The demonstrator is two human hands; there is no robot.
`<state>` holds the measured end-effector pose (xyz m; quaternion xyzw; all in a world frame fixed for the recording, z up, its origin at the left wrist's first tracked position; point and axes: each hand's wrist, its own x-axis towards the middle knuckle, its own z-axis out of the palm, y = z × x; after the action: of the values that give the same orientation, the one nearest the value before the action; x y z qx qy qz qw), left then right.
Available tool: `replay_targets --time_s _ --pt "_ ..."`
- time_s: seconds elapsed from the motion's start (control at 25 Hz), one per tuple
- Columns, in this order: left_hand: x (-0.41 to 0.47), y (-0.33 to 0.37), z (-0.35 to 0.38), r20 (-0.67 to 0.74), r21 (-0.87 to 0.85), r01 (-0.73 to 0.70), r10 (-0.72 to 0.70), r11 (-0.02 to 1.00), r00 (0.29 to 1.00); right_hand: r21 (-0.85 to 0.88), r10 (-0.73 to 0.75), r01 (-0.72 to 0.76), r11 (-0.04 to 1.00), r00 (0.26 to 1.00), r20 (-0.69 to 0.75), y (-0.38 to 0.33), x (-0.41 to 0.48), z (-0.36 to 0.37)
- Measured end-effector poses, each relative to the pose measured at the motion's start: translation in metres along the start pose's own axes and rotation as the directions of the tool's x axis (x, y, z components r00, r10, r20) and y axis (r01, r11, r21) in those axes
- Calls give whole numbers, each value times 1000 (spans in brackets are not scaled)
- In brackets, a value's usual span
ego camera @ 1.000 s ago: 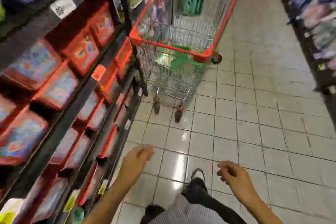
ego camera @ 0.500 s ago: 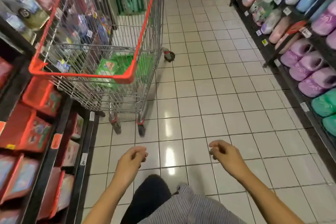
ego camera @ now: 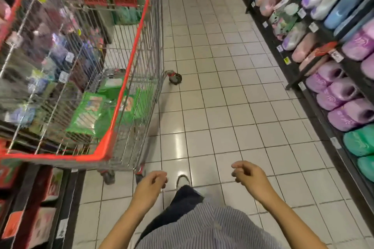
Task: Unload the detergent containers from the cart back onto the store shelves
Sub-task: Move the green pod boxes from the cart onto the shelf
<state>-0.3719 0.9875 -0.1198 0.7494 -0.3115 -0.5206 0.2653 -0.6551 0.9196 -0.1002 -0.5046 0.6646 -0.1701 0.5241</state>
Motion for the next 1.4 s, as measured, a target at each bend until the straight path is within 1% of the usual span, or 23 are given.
replay_targets --time_s 0.12,0.2,0.28,0.36,0.44,0.48,0.56,0.64,0.72,0.84,0.88,0.96,1.04,1.08,1.16,1.24,1.32,1.36,1.4 --pt "60 68 5 57 19 -53 52 998 997 5 58 -58 998 998 -20 -16 45 -21" --pt "97 115 3 71 -1 -80 80 997 994 -14 79 -79 997 996 -32 -28 79 -36" --pt "128 159 -1 38 -22 -125 126 992 991 -41 88 -90 995 995 -40 -42 115 -50" --pt "157 196 -6 -28 -28 -175 174 984 984 -56 75 -76 995 997 -18 -58 159 -63" --pt "182 225 -9 -83 -42 -190 186 981 979 -98 45 -43 994 999 15 -83 207 -72" --pt "191 237 -9 -112 -58 -174 167 983 980 -123 19 -13 992 999 43 -99 229 -75" --pt "206 260 -7 -200 -143 -152 121 978 972 -177 -72 96 980 988 137 -143 277 -82" --pt "211 282 -3 -280 -245 -161 89 956 956 -202 -168 217 955 957 235 -199 317 -86" --pt "211 307 -7 -382 -326 -215 80 921 921 -165 -279 346 924 902 328 -266 348 -86" --pt "204 342 -30 -529 -361 -352 121 864 840 -12 -456 509 861 782 426 -368 377 -76" --pt "200 352 -42 -585 -357 -405 137 842 800 43 -523 563 826 734 434 -400 382 -70" --pt "197 368 -74 -703 -325 -494 143 806 696 153 -635 646 748 628 450 -462 392 -51" --pt "202 375 -109 -783 -286 -533 126 796 609 244 -723 707 664 523 451 -514 403 -24" --pt "208 375 -127 -807 -277 -535 109 799 580 274 -751 728 629 477 457 -536 408 -8" --pt "224 368 -168 -834 -267 -523 79 809 547 303 -774 756 581 397 492 -580 421 35" --pt "250 353 -209 -839 -296 -507 33 809 543 287 -758 777 560 340 557 -619 435 83" --pt "284 328 -251 -845 -376 -460 -94 804 526 239 -703 795 557 299 645 -650 449 136" --pt "302 315 -269 -833 -425 -417 -167 803 528 188 -665 813 550 291 687 -661 457 162" --pt "320 300 -284 -808 -476 -367 -233 799 541 112 -624 849 516 282 729 -668 466 188"
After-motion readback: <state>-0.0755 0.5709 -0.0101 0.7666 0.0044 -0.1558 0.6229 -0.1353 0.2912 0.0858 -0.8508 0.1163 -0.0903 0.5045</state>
